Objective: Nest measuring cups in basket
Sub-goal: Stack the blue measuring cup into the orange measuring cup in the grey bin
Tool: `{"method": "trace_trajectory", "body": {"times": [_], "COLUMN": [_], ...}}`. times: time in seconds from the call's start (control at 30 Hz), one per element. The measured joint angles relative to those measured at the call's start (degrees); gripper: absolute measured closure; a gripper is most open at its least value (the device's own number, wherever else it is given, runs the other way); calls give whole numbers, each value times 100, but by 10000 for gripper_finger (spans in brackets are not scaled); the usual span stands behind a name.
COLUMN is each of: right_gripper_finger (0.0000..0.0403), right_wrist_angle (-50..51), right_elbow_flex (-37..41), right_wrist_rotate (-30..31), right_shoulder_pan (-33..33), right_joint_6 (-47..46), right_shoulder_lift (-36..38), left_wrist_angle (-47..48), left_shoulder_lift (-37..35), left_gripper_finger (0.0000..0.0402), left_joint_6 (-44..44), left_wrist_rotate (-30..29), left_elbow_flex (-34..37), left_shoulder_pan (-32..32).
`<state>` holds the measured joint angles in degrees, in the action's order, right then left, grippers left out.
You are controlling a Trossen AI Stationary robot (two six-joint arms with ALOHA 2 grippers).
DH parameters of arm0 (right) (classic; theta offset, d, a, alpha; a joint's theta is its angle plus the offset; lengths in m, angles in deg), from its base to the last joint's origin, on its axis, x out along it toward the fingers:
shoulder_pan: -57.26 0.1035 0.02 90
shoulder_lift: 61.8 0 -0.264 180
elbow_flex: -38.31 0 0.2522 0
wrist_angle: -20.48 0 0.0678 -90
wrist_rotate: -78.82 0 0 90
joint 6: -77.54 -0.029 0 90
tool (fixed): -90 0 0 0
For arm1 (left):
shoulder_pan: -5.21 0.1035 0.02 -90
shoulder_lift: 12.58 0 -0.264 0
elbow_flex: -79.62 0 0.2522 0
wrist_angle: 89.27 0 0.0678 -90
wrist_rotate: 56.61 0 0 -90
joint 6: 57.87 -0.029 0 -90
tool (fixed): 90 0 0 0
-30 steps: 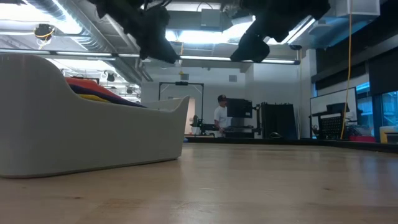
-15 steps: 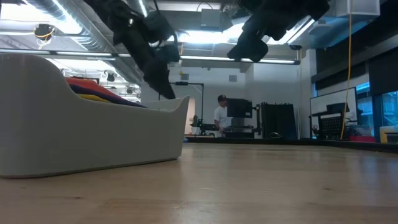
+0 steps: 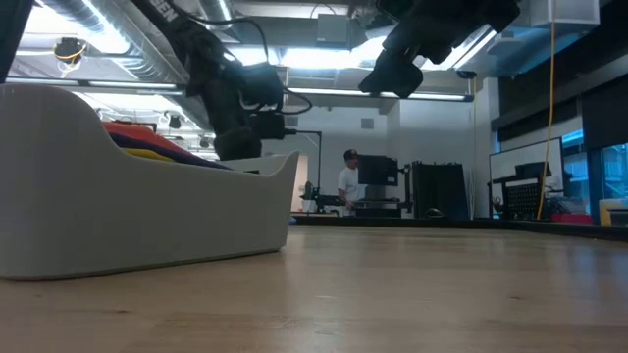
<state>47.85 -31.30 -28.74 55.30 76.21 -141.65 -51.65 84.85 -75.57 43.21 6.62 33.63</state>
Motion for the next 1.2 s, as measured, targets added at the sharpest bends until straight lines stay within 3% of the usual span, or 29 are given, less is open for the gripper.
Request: {"method": "trace_trajectory", "body": {"times": [0.73, 1.2], "right_gripper_finger": [41, 41], "right_wrist_angle": [17, 17], "right_elbow_flex": [0, -2], "right_wrist_rotate": [0, 0], "right_shoulder_pan": [0, 0], "right_joint_6": [7, 7], "right_shoulder_lift": [0, 0], "left_wrist_angle": [465, 899], "left_shoulder_lift": [94, 94], "left_gripper_finger": [286, 286], "left_joint_6": [-528, -493], "left_wrist_rotate": [-642, -588], "left_elbow_flex": [2, 2], "left_shoulder_pan": [12, 39]}}
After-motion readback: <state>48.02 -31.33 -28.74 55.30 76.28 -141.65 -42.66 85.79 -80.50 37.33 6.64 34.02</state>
